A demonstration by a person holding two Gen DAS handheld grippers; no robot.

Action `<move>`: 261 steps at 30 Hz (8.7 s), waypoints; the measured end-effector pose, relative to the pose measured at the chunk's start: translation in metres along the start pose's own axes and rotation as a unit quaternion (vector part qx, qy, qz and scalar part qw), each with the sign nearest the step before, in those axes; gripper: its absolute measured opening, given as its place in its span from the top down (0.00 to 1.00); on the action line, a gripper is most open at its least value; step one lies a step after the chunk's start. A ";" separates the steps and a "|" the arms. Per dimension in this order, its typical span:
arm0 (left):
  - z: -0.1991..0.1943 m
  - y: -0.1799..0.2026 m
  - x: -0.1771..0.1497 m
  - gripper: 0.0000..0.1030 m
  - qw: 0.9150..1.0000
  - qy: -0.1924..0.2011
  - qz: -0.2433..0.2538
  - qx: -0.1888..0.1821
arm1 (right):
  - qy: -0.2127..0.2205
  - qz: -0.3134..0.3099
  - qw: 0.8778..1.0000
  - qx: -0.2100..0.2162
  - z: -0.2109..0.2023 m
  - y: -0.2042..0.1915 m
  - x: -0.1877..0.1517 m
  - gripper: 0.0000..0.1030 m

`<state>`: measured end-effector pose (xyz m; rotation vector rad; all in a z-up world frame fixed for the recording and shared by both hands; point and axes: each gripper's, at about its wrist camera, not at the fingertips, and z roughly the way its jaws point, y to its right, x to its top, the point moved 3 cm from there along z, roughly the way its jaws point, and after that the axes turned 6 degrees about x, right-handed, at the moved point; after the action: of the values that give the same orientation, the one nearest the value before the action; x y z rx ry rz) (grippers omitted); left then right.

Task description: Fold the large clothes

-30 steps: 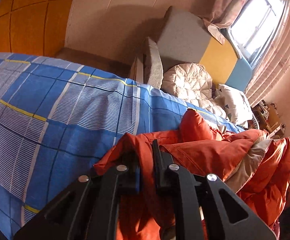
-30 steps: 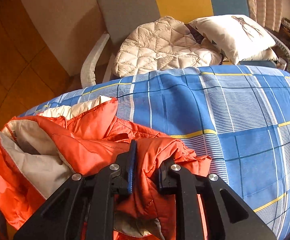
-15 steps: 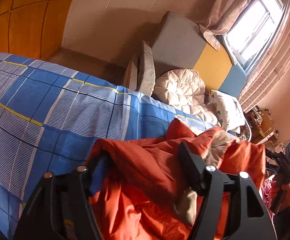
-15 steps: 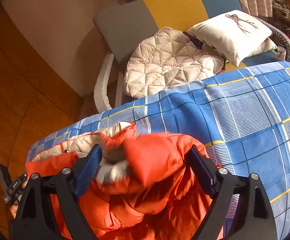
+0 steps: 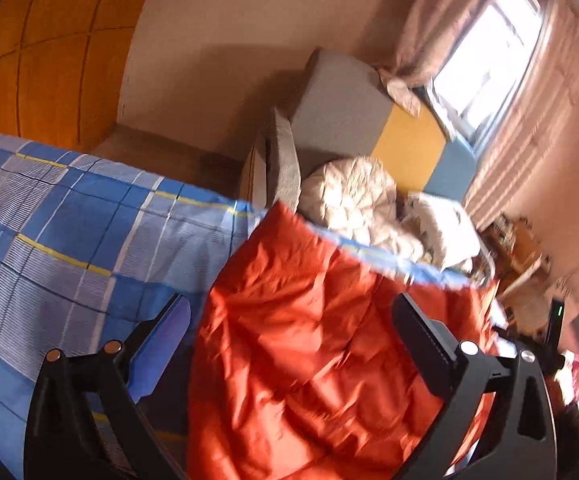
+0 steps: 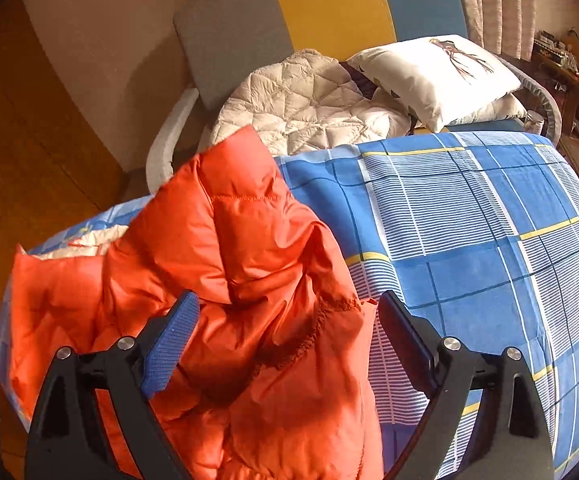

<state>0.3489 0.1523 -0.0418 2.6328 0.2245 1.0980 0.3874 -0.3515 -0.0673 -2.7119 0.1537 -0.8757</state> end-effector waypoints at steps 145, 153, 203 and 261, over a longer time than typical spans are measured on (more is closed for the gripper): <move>0.058 0.015 -0.071 0.27 0.990 0.006 0.076 0.122 | 0.061 0.018 0.993 -0.099 -0.003 -0.027 -0.049 0.03; 0.045 0.049 -0.027 0.27 0.989 0.045 0.093 0.105 | 0.085 -0.021 0.994 -0.065 0.009 -0.074 -0.005 0.03; 0.088 0.082 -0.081 0.24 0.987 0.000 0.125 0.097 | -0.058 0.124 0.986 0.094 0.054 0.030 -0.059 0.25; 0.016 0.037 -0.041 0.44 0.996 0.073 0.042 -0.022 | 0.008 -0.055 0.993 0.107 -0.053 -0.215 -0.014 0.89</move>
<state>0.3330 0.1039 -0.0679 2.5455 0.1175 1.3096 0.3474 -0.1564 0.0309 -2.5330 -0.0836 -0.8908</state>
